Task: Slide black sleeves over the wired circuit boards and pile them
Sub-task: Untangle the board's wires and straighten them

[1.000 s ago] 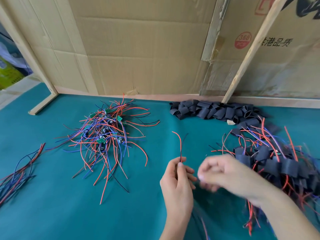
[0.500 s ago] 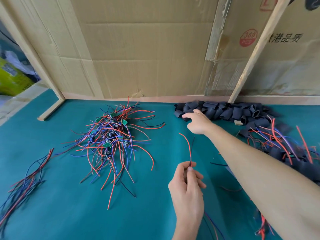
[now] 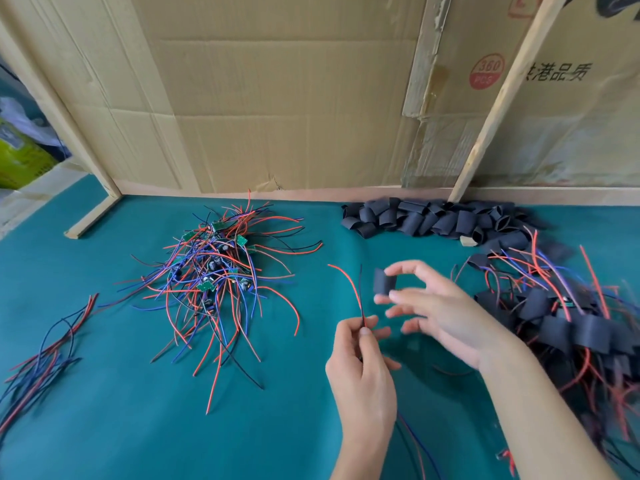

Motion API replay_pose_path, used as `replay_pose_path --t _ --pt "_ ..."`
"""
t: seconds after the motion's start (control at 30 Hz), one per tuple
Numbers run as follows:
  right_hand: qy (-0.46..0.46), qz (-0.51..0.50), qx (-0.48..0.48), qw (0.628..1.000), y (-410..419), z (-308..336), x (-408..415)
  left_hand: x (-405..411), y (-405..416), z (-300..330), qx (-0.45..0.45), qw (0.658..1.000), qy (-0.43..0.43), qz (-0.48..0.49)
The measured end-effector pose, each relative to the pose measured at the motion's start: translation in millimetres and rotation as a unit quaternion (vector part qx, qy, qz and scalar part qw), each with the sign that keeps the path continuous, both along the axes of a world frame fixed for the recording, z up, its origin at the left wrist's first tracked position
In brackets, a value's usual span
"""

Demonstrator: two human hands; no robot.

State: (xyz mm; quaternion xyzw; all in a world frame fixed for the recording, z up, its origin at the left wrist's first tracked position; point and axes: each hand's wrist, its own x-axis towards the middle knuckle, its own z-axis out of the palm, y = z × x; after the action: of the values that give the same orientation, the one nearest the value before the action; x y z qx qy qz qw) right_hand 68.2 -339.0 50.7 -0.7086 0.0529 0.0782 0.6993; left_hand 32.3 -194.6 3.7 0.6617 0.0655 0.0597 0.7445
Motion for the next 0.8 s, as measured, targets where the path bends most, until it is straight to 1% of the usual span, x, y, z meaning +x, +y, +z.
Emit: replay_pose_path --t 0.07,0.13,0.27,0.4,0.47,0.5,0.53,0.57,0.6,0.63,0.67,0.7,0.73,0.8 --pt "0.019 0.045 0.037 0.998 0.5 -4.0 -12.8 -1.9 -0.7 1.1 0.01 1.0 0.0 0.009" --pt "0.022 0.065 0.046 0.997 0.5 -5.9 -16.2 -2.6 -1.2 1.6 0.013 1.0 -0.005 0.018" --pt "0.012 0.081 0.022 0.996 -3.5 -9.4 -17.9 -2.3 -2.0 0.9 0.03 0.999 -0.022 0.011" --pt "0.011 0.103 -0.028 0.994 -1.3 -14.4 -23.1 -1.6 -2.4 3.2 0.04 0.999 -0.031 -0.012" --pt "0.0 0.069 -0.047 0.996 -0.3 -14.6 -21.8 -1.2 -2.4 2.1 0.036 0.999 -0.03 -0.014" --pt "-0.011 0.031 -0.058 0.998 -0.9 -15.1 -20.5 -1.6 -2.8 0.7 0.036 0.999 -0.028 -0.011" --pt "-0.029 -0.028 -0.081 0.996 -2.6 -18.3 -17.6 -1.5 -3.0 -0.6 0.036 0.999 -0.025 -0.005" --pt "-0.053 -0.097 -0.122 0.986 -2.6 -20.4 -14.8 -1.1 -3.3 -2.1 0.035 0.999 -0.024 0.002" --pt "-0.086 -0.157 -0.188 0.966 -3.1 -22.7 -12.1 -0.8 -4.4 -3.1 0.034 0.999 -0.023 0.008" --pt "-0.115 -0.179 -0.261 0.941 -1.0 -24.3 -9.7 -0.6 -5.7 -3.9 0.033 0.999 -0.022 0.012" --pt "-0.13 -0.16 -0.333 0.92 4.0 -26.6 -8.3 -0.2 -6.3 -4.2 0.033 0.999 -0.021 0.015" --pt "-0.129 -0.121 -0.389 0.904 9.9 -31.1 -6.5 0.0 -6.9 -4.2 0.036 0.999 -0.02 0.016" --pt "-0.12 -0.084 -0.429 0.891 15.9 -36.1 -5.5 0.1 -6.9 -4.4 0.04 0.999 -0.021 0.014" --pt "-0.121 -0.074 -0.466 0.873 23.4 -41.8 -4.1 0.2 -6.3 -4.6 0.046 0.999 -0.023 0.009"
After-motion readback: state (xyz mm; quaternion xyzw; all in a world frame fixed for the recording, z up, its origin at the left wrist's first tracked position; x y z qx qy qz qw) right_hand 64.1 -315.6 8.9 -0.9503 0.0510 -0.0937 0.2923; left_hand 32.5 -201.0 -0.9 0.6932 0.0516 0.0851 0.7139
